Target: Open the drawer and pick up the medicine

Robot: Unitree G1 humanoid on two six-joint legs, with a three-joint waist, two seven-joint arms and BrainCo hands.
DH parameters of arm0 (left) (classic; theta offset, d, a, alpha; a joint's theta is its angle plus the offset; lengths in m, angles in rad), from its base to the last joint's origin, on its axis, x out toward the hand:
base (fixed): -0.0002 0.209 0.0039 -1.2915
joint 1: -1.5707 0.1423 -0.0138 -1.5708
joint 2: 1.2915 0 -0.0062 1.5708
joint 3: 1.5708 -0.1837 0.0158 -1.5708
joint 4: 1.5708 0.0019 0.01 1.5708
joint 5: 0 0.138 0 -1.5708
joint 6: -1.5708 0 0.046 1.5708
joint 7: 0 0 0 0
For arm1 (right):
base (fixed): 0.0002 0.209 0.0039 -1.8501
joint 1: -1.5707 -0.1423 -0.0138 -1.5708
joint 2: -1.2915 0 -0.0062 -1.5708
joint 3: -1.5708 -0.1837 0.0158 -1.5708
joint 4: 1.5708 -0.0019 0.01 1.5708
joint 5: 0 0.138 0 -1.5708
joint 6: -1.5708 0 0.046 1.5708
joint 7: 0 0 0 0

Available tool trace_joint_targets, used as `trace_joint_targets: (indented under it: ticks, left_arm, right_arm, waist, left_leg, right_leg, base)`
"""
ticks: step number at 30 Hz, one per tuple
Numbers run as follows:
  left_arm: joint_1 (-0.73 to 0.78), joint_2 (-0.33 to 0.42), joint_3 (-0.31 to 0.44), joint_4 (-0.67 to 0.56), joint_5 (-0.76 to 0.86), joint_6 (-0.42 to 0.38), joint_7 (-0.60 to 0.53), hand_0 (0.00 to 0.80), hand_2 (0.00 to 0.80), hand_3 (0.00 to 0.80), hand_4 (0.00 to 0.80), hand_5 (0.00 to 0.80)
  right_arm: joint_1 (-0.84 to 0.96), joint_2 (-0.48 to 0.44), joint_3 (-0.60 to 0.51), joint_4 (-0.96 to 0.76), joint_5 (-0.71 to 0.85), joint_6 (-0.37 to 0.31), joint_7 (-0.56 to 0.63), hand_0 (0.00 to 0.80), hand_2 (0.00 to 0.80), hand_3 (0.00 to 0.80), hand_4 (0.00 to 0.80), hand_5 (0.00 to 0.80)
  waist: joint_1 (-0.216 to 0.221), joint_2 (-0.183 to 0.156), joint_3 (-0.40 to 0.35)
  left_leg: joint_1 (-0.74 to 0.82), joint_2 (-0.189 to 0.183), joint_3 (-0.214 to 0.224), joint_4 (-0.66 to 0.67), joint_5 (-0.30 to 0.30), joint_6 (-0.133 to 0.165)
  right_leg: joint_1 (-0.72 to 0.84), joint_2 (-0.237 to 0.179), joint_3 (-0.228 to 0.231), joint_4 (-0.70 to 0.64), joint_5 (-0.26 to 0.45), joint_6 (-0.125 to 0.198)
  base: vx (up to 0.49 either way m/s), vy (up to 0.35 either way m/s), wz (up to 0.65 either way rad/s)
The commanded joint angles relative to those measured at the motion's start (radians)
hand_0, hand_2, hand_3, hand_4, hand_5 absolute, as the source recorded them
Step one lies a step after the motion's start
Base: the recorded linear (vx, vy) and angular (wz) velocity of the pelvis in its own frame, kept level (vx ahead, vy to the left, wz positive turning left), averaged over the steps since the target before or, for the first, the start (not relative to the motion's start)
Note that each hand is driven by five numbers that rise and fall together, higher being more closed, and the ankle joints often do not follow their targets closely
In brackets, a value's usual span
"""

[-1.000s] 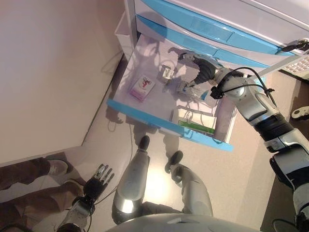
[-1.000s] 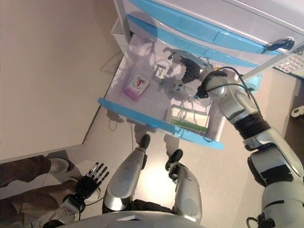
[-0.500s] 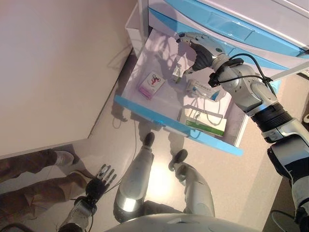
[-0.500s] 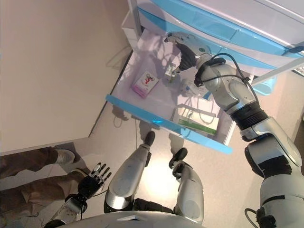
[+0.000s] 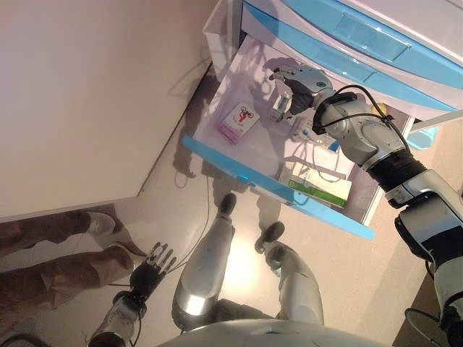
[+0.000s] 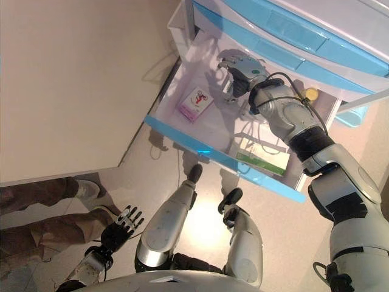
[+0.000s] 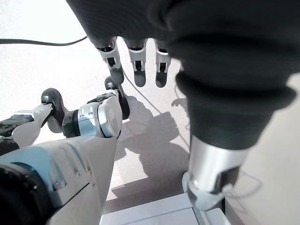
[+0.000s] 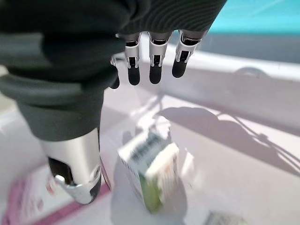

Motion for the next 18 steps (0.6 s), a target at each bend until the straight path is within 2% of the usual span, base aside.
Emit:
trace_joint_targets:
  ticks: [1,18]
  left_arm:
    - [0.071,0.006,-0.054,-0.021,-0.009,-0.004,-0.011,0.000,0.000,0.000,0.000,0.000]
    - [0.050,-0.001,-0.071,0.000,-0.018,-0.015,-0.021,0.000,0.000,0.000,0.000,0.000]
  right_arm:
    - [-0.070,-0.001,0.053,0.034,-0.016,0.006,-0.031,0.000,0.000,0.000,0.000,0.000]
    - [-0.049,0.037,0.081,0.182,-0.032,-0.011,-0.047,0.000,0.000,0.000,0.000,0.000]
  waist:
    - [0.014,0.047,-0.037]
    - [0.015,0.058,-0.037]
  left_leg:
    - [0.011,-0.016,0.033,-0.056,-0.047,0.019]
    - [-0.011,-0.014,0.037,-0.055,-0.049,0.024]
  right_leg:
    - [-0.005,-0.001,0.036,0.146,-0.094,0.016]
    - [-0.036,-0.003,0.038,0.150,-0.085,0.017]
  base:
    - [0.000,0.000,0.00]
    - [-0.002,0.001,0.00]
